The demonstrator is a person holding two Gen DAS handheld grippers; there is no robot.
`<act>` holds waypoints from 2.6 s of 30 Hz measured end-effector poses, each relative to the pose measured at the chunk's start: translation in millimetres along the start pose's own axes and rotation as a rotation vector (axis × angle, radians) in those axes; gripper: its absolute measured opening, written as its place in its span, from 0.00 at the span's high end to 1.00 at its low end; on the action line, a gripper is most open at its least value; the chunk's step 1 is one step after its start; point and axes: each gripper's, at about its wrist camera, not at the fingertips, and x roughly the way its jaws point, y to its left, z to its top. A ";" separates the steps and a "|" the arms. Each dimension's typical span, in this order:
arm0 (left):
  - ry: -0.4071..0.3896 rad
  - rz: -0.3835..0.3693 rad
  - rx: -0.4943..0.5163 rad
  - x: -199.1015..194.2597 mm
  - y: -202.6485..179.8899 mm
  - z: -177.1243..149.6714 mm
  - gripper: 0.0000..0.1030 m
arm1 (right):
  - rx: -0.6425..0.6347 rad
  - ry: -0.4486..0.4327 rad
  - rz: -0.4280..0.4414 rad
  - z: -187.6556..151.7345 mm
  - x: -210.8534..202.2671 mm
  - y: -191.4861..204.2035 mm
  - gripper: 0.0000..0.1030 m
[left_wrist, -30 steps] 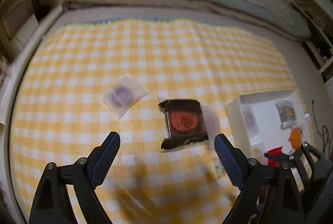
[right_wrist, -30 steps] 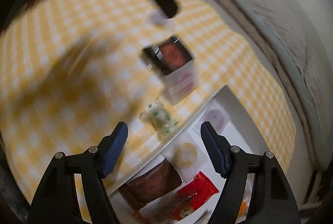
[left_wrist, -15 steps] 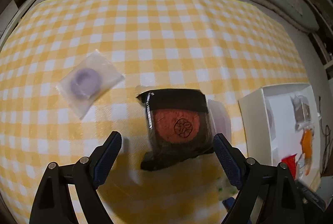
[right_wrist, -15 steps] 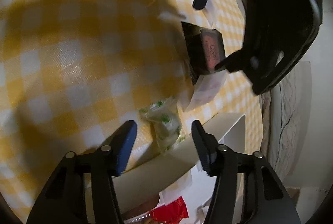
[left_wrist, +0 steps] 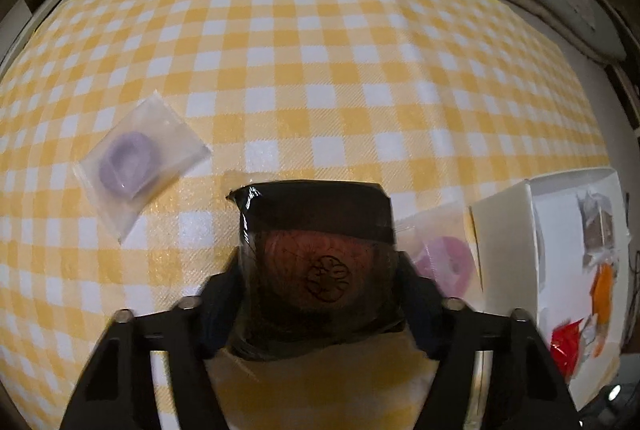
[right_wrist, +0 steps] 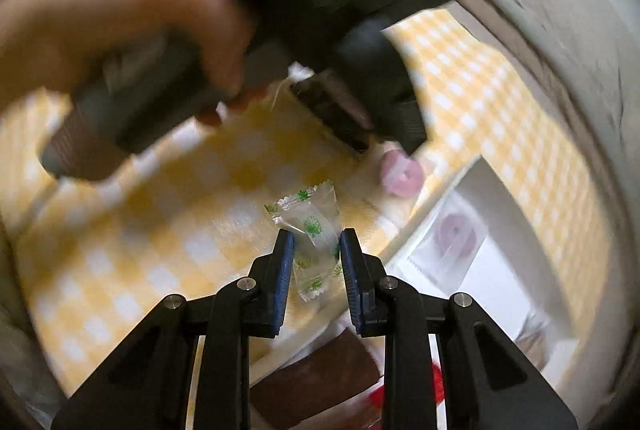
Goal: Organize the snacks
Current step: 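Grasp the black-red cake box with the left tool while the right grasps the green-printed candy, then carry both items over the white tray and open both tools to release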
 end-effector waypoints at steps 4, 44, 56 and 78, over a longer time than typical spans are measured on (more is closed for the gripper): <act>-0.006 0.024 0.001 -4.8 -0.8 -4.8 0.41 | 0.116 -0.023 0.064 1.4 -7.8 -17.4 0.76; -0.510 -0.158 0.101 -239.9 -63.7 -139.6 0.41 | 0.665 -0.431 -0.100 -68.1 -170.1 -98.8 0.76; -0.313 -0.304 0.113 -151.9 -131.8 -95.2 0.41 | 0.832 -0.306 -0.089 -129.5 -151.7 -145.5 0.76; -0.137 -0.326 -0.076 -9.6 -144.4 -11.1 0.34 | 0.898 -0.039 -0.042 -162.6 -81.2 -169.7 0.76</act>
